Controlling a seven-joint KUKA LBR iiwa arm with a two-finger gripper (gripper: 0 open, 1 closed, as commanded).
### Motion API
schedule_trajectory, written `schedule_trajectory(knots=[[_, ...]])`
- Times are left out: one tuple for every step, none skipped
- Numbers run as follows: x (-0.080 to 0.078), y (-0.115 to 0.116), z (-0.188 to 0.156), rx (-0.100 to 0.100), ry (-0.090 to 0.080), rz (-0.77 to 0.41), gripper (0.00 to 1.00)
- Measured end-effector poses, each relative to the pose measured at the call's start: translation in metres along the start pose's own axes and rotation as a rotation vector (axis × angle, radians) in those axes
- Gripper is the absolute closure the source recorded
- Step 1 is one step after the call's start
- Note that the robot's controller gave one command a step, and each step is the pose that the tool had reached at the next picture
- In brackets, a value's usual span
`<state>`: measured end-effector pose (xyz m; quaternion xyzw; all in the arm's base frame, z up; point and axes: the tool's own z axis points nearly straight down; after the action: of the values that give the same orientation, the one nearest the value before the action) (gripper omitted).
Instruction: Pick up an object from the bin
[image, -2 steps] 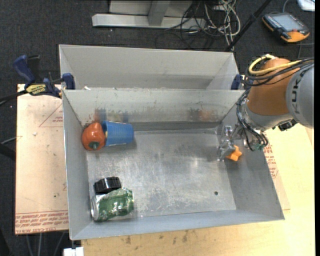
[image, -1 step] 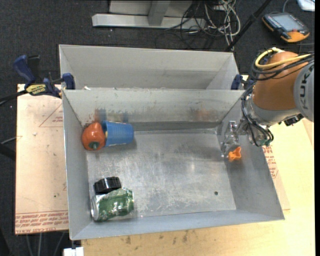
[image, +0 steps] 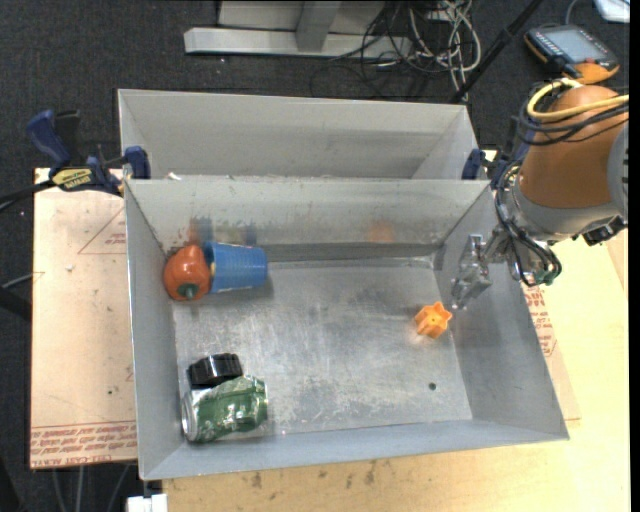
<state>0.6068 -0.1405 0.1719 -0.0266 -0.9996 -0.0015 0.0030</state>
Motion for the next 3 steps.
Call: schedule_trajectory(knots=[[-0.022, 0.000, -0.070, 0.002, -0.009, 0.000, 1.00], [-0.009, 0.010, 0.039, 0.000, 0.001, -0.135, 0.00], [-0.012, 0.009, 0.034, 0.002, -0.008, -0.135, 0.00]])
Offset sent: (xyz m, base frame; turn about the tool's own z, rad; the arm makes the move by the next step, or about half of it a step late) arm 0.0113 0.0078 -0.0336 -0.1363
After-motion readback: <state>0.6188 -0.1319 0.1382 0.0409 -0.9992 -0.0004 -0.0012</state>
